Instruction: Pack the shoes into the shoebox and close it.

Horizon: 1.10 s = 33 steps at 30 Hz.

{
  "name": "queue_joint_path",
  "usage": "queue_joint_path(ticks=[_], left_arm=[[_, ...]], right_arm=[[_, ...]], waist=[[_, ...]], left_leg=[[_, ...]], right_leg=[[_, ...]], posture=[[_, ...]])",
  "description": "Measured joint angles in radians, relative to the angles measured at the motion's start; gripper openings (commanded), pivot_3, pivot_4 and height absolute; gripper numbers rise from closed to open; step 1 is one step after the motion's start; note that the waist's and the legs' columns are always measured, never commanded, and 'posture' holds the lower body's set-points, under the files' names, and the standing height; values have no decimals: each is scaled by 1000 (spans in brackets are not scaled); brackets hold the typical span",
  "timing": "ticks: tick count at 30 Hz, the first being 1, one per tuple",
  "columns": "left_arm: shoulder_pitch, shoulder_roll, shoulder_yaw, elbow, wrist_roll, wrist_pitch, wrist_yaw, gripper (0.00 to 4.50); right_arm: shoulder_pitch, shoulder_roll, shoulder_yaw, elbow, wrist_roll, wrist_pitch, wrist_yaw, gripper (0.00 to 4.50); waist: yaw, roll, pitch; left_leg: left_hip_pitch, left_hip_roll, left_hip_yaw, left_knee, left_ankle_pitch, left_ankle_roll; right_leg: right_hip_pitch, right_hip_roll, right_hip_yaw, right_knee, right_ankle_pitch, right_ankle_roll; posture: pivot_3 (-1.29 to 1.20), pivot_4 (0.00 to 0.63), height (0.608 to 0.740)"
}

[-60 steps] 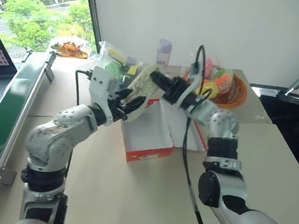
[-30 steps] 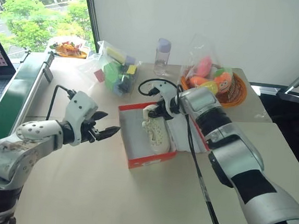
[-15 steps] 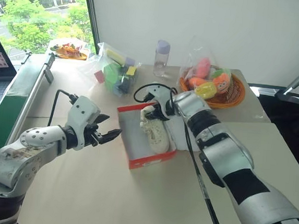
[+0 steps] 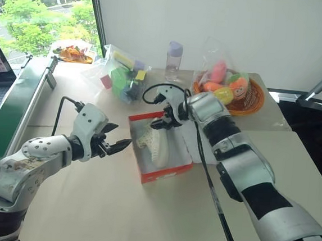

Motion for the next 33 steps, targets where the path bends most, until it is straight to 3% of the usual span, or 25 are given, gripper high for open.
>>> queue_joint_path(ticks=[6, 11, 16, 18, 20, 27, 33], left_arm=[[11, 29, 29, 5, 1, 0, -10, 3551], [66, 45, 131, 13, 18, 4, 21, 3551], [101, -4, 262, 37, 56, 43, 144, 3551], [125, -45, 316, 38, 77, 48, 203, 4083], [150, -90, 375, 38, 96, 52, 254, 4373], [217, -166, 508, 4, 141, 57, 363, 4373], [328, -319, 624, 1, 208, -43, 439, 4373]], right_arm=[[52, -61, -101, -313, 120, 138, 60, 4484], [110, -105, -174, -472, 205, 102, 98, 4484], [203, -104, -227, -564, 294, 12, 140, 4484], [266, -106, -217, -597, 301, -75, 170, 4500], [325, -101, -193, -607, 314, -126, 213, 4500], [374, -41, -188, -608, 401, -169, 300, 4500], [372, 105, -189, -470, 339, -494, 203, 4500]], waist=[[1, 0, 0], [0, 0, 0], [1, 0, 0], [1, 0, 0], [0, 0, 0], [1, -1, 0], [-4, -1, 0]], left_leg=[[-1, 0, 0, 0, 0, 0], [0, 0, 0, 0, 0, 0], [1, 0, 0, 0, 0, 0], [1, 0, 0, 0, 0, 0], [1, 0, 0, 0, 0, 0], [5, 1, 0, 0, 0, 0], [5, 1, 1, 0, 0, -1]], right_leg=[[0, 0, 0, 0, 0, 0], [0, 0, 0, 0, 0, 0], [1, 0, 0, 0, 0, 0], [1, 0, 0, 0, 0, 0], [1, 0, 0, -1, 0, 0], [3, 0, 0, 1, 0, -1], [2, 0, 0, 2, 0, -2]], posture=[[0, 150, 740], [0, 150, 740], [0, 150, 740], [0, 150, 740], [0, 150, 740], [0, 150, 740], [0, 150, 740]])
